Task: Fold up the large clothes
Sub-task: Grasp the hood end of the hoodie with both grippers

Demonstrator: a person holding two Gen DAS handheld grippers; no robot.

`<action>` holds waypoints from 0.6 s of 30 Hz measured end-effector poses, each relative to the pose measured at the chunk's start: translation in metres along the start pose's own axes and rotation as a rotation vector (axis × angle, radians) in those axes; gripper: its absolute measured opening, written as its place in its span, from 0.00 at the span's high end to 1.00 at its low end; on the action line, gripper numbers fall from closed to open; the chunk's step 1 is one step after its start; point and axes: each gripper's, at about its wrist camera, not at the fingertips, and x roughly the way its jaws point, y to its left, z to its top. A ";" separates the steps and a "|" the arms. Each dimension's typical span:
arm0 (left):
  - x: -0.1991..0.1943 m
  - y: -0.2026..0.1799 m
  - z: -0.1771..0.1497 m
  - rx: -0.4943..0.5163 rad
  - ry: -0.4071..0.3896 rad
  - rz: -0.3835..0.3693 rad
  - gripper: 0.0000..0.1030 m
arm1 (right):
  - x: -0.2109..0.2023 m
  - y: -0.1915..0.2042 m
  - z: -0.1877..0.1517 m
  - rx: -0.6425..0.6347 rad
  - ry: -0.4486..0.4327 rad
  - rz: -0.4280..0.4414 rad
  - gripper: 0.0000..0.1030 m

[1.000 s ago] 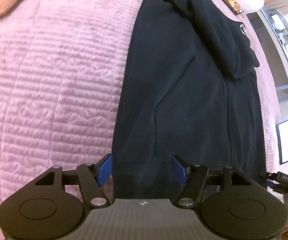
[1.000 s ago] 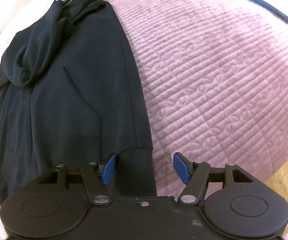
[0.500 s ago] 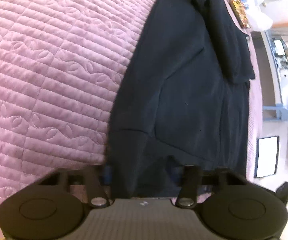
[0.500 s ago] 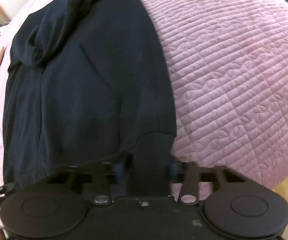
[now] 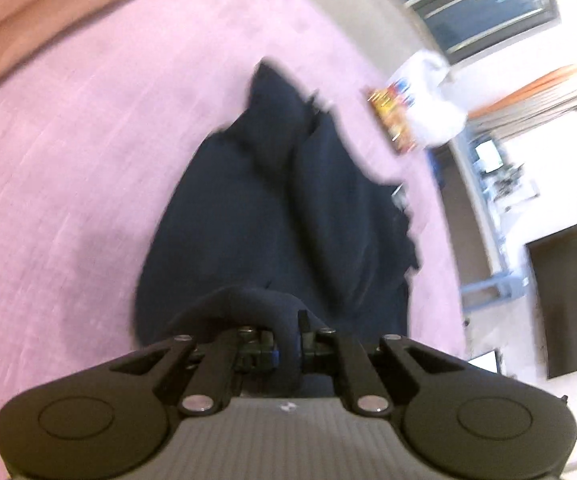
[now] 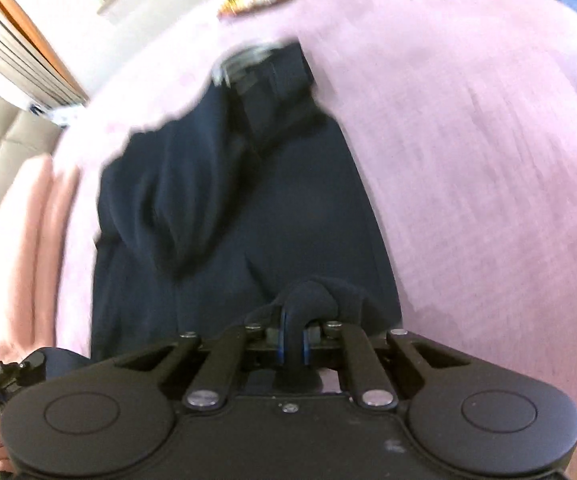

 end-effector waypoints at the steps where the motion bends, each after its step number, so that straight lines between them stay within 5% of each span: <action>1: 0.005 -0.006 0.011 0.016 -0.019 -0.005 0.92 | 0.004 0.004 0.015 -0.024 -0.020 0.004 0.91; 8: 0.064 -0.061 0.114 0.128 -0.202 -0.073 0.92 | 0.038 0.034 0.125 -0.157 -0.195 -0.003 0.91; 11: 0.098 -0.080 0.164 0.167 -0.254 -0.048 0.85 | 0.067 0.045 0.180 -0.141 -0.266 -0.020 0.89; 13: 0.122 -0.086 0.187 0.163 -0.261 0.023 0.51 | 0.088 0.047 0.211 -0.120 -0.240 -0.023 0.74; 15: 0.132 -0.082 0.195 0.157 -0.277 0.074 0.33 | 0.098 0.052 0.220 -0.148 -0.244 -0.053 0.35; 18: 0.143 -0.070 0.201 0.183 -0.238 0.125 0.31 | 0.109 0.052 0.217 -0.239 -0.248 -0.114 0.25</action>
